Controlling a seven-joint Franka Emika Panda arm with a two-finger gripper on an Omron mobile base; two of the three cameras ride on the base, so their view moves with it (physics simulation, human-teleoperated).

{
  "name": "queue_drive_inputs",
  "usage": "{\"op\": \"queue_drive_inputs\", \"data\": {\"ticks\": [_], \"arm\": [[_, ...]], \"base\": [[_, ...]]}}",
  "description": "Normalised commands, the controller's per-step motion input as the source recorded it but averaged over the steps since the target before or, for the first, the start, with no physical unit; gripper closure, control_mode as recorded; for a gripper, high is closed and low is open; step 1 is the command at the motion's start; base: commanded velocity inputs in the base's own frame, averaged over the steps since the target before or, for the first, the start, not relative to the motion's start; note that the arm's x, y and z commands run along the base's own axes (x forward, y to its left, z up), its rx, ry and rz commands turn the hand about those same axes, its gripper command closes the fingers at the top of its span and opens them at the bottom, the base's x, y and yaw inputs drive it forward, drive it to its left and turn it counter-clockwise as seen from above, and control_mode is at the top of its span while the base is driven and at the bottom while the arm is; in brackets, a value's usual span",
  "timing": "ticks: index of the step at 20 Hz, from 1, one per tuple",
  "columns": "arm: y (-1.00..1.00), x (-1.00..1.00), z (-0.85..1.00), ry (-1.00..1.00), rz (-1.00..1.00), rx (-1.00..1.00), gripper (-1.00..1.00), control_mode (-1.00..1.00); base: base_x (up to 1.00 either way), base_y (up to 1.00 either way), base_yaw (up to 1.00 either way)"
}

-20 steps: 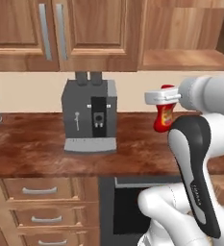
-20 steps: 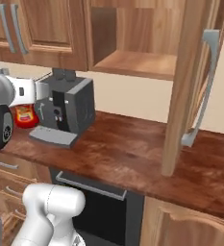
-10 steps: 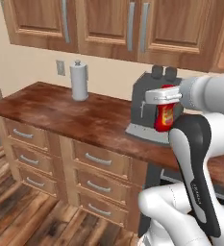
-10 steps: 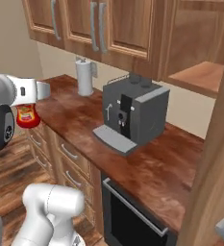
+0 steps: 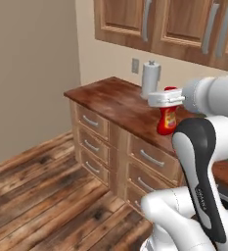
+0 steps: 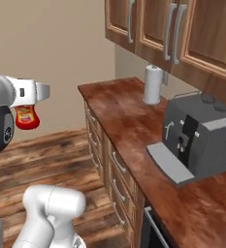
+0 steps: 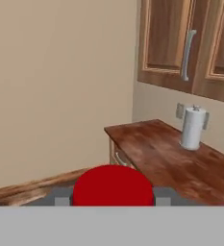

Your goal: Move the ketchup and shaker from the cabinet to the dining counter.

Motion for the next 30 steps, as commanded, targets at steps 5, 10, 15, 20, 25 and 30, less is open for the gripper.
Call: {"op": "queue_drive_inputs", "data": {"ticks": [5, 10, 15, 20, 25, 30], "arm": [[0.00, 0.00, 0.00, 0.00, 0.00, 0.00, 1.00, 1.00], [0.00, 0.00, 0.00, 0.00, 0.00, 0.00, 1.00, 1.00], [0.00, 0.00, 0.00, 0.00, 0.00, 0.00, 1.00, 1.00], [0.00, 0.00, 0.00, 0.00, 0.00, 0.00, 1.00, 1.00], [0.00, 0.00, 0.00, 0.00, 0.00, 0.00, 1.00, 1.00], [0.00, 0.00, 0.00, 0.00, 0.00, 0.00, 1.00, 1.00]], "base": [[0.44, 0.40, 0.44], [0.62, 0.41, 0.31], [0.63, 0.38, 0.32], [0.50, 0.27, 0.51], [0.40, 0.21, 0.62], [0.41, 0.21, 0.61]]}}
